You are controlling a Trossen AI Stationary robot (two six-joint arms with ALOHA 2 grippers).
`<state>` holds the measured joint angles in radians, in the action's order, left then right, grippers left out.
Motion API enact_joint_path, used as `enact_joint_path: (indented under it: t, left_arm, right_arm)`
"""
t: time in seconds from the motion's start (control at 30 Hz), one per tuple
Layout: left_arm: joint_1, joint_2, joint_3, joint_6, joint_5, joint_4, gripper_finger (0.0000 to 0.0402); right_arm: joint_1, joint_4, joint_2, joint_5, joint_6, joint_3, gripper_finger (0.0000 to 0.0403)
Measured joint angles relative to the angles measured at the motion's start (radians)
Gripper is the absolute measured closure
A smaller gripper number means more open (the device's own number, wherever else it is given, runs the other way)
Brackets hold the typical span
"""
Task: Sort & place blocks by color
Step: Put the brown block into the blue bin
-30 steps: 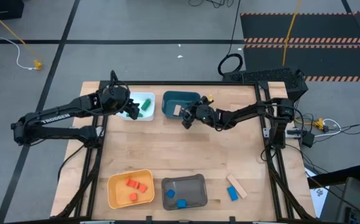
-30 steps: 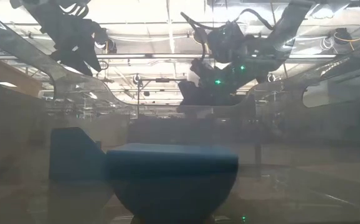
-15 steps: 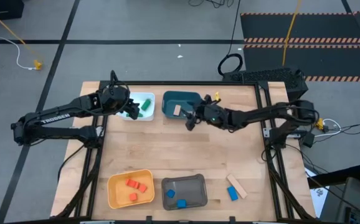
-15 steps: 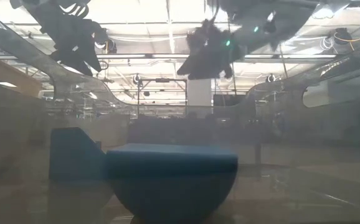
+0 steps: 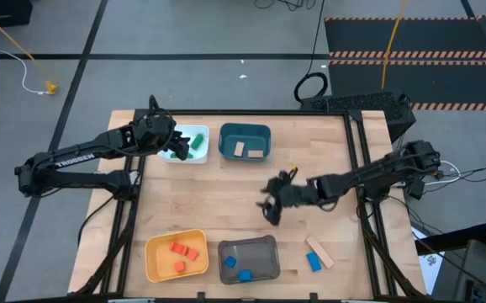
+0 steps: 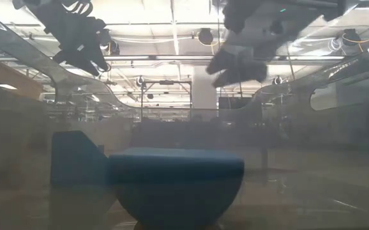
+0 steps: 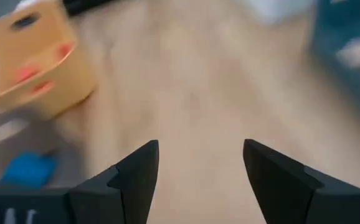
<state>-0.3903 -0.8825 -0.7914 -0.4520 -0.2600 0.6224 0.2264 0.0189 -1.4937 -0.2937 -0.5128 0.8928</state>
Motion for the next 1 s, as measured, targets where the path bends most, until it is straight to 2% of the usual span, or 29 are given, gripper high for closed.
enact_joint_path:
  t: [0.2, 0.27, 0.37, 0.47, 0.57, 0.73, 0.83, 1.0]
  left_arm:
    - [0.000, 0.000, 0.000, -0.005, 0.000, 0.001, 0.0204]
    - [0.000, 0.000, 0.000, -0.007, 0.000, 0.001, 0.0204]
    - [0.000, 0.000, 0.000, -0.017, 0.000, 0.002, 0.0204]
    - [0.000, 0.000, 0.000, -0.019, 0.000, 0.002, 0.0204]
    - [0.000, 0.000, 0.000, -0.021, 0.000, 0.002, 0.0204]
    - [0.000, 0.000, 0.000, -0.025, 0.000, 0.002, 0.0204]
    - [0.000, 0.000, 0.000, -0.025, 0.001, 0.003, 0.0204]
    - [0.000, 0.000, 0.000, -0.029, 0.001, 0.003, 0.0204]
  right_arm:
    - [0.122, -0.088, 0.000, 0.256, -0.290, 0.000, 0.0179]
    - [0.168, -0.089, 0.000, 0.272, -0.361, 0.000, 0.0179]
    - [0.227, -0.092, 0.000, 0.243, -0.435, 0.000, 0.0179]
    - [0.259, -0.092, 0.000, 0.141, -0.446, 0.000, 0.0179]
    - [0.267, -0.096, 0.000, 0.056, -0.445, 0.000, 0.0179]
    - [0.264, -0.137, 0.002, 0.001, -0.449, 0.000, 0.0179]
    - [0.241, -0.235, 0.016, 0.003, -0.493, 0.000, 0.0179]
    - [0.175, -0.541, 0.080, 0.003, -0.568, 0.000, 0.0179]
